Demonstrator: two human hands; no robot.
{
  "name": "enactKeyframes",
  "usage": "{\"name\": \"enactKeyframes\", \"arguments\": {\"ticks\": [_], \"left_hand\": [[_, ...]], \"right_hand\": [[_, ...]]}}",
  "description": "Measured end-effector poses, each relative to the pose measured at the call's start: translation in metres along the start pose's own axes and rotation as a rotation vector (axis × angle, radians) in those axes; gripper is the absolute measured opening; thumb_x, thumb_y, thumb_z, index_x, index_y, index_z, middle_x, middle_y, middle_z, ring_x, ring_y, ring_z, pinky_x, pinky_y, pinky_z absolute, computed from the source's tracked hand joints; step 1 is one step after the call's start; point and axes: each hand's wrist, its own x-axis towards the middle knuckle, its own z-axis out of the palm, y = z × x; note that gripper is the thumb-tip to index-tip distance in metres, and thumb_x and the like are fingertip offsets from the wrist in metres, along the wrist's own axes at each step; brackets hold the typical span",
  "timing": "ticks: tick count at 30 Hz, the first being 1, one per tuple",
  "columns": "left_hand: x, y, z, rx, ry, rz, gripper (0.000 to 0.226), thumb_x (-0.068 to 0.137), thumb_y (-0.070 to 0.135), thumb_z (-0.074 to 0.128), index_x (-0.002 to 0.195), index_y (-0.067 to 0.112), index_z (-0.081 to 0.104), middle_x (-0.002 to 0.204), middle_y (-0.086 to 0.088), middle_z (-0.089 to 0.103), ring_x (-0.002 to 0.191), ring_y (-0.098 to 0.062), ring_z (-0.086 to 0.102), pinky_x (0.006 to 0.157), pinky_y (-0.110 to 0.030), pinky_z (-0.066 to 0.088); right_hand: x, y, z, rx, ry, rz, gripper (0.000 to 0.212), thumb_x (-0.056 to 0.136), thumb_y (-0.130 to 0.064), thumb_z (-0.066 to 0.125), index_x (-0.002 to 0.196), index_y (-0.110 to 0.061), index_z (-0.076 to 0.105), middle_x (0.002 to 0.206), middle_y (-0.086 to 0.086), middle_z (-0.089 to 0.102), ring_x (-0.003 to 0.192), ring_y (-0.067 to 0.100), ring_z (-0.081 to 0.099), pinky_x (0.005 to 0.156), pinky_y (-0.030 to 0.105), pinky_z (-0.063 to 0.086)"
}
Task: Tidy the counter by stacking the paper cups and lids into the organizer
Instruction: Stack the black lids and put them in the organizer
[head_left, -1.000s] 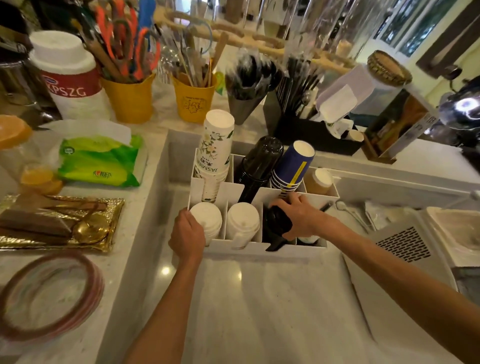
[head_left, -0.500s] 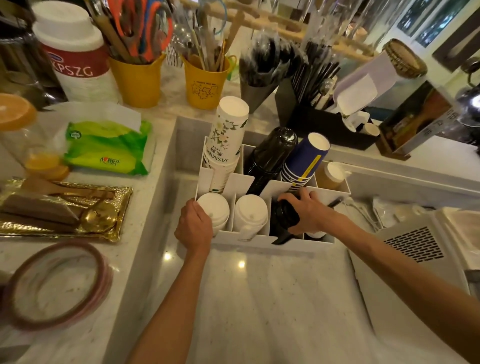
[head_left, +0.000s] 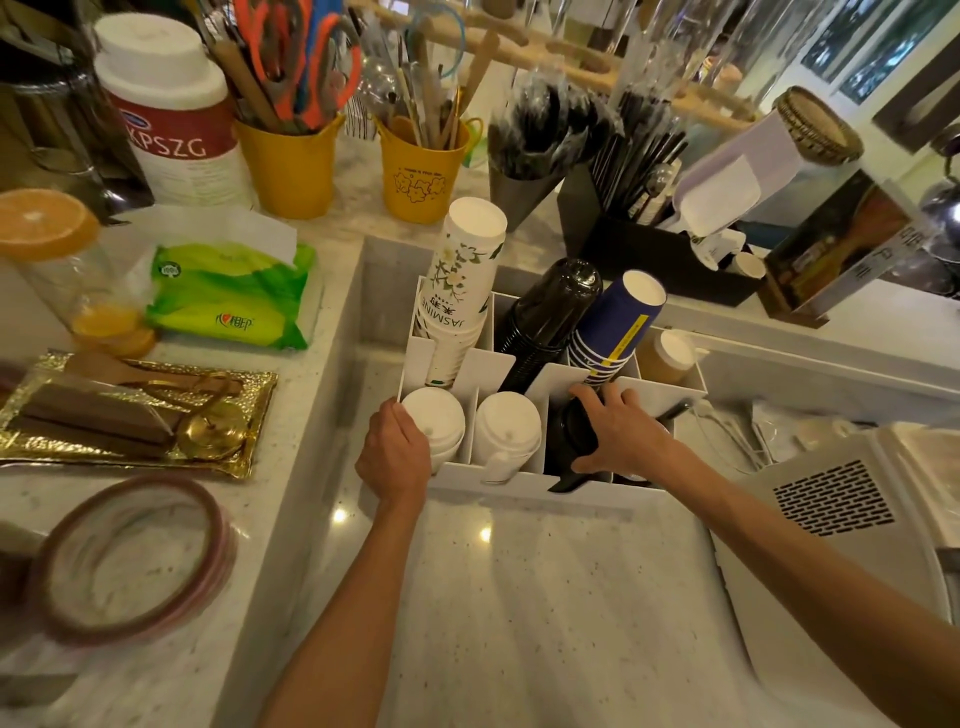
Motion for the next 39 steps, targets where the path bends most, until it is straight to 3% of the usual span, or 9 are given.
{"name": "enactKeyframes", "arguments": {"ticks": [5,9,14,30,35,39], "left_hand": [[0.000,0.001,-0.001,-0.014,0.017,0.004,0.036,0.101,0.033,0.032,0.103,0.014,0.063,0.094,-0.012,0.073,0.079,-0.037,0.068,0.063,-0.032,0.037],[0.001,0.000,-0.001,0.004,0.009,0.012,0.033,0.102,0.031,0.034,0.102,0.014,0.062,0.092,-0.011,0.073,0.077,-0.035,0.068,0.063,-0.030,0.037],[0.001,-0.001,-0.001,0.009,0.004,0.022,0.032,0.102,0.030,0.035,0.101,0.013,0.063,0.092,-0.011,0.073,0.077,-0.034,0.068,0.062,-0.029,0.038],[-0.001,0.001,-0.003,0.009,-0.023,0.009,0.035,0.103,0.028,0.034,0.105,0.009,0.065,0.097,-0.014,0.072,0.082,-0.036,0.067,0.068,-0.035,0.045],[-0.001,0.003,-0.004,-0.009,-0.002,0.010,0.032,0.102,0.025,0.036,0.101,0.009,0.064,0.095,-0.015,0.072,0.080,-0.040,0.066,0.063,-0.033,0.040],[-0.001,0.003,-0.003,-0.007,0.006,0.013,0.032,0.102,0.025,0.037,0.104,0.010,0.065,0.096,-0.016,0.073,0.081,-0.041,0.067,0.064,-0.034,0.041]], "right_hand": [[-0.013,0.003,0.008,-0.010,0.103,-0.116,0.101,0.072,-0.038,0.081,0.148,-0.032,0.016,0.156,0.000,0.025,0.134,0.029,0.030,0.113,0.044,0.032],[-0.029,0.008,0.018,0.230,0.147,-0.021,0.111,0.070,-0.040,0.082,0.151,-0.037,0.006,0.162,-0.005,0.008,0.145,0.029,0.013,0.118,0.051,0.022],[-0.041,0.009,0.031,0.671,0.285,0.115,0.086,0.077,-0.030,0.079,0.148,-0.027,0.030,0.153,0.000,0.036,0.141,0.023,0.031,0.116,0.046,0.031],[-0.024,-0.037,0.058,0.857,0.597,0.613,0.091,0.064,-0.062,0.078,0.137,-0.019,0.043,0.139,0.008,0.047,0.126,0.027,0.043,0.105,0.048,0.043],[-0.021,-0.030,0.059,0.879,0.550,0.575,0.094,0.064,-0.059,0.079,0.138,-0.016,0.042,0.139,0.010,0.046,0.126,0.028,0.043,0.105,0.047,0.043],[-0.026,-0.011,0.054,0.868,0.442,0.415,0.089,0.067,-0.046,0.083,0.142,-0.022,0.039,0.144,0.005,0.045,0.130,0.025,0.042,0.108,0.047,0.041]]}}
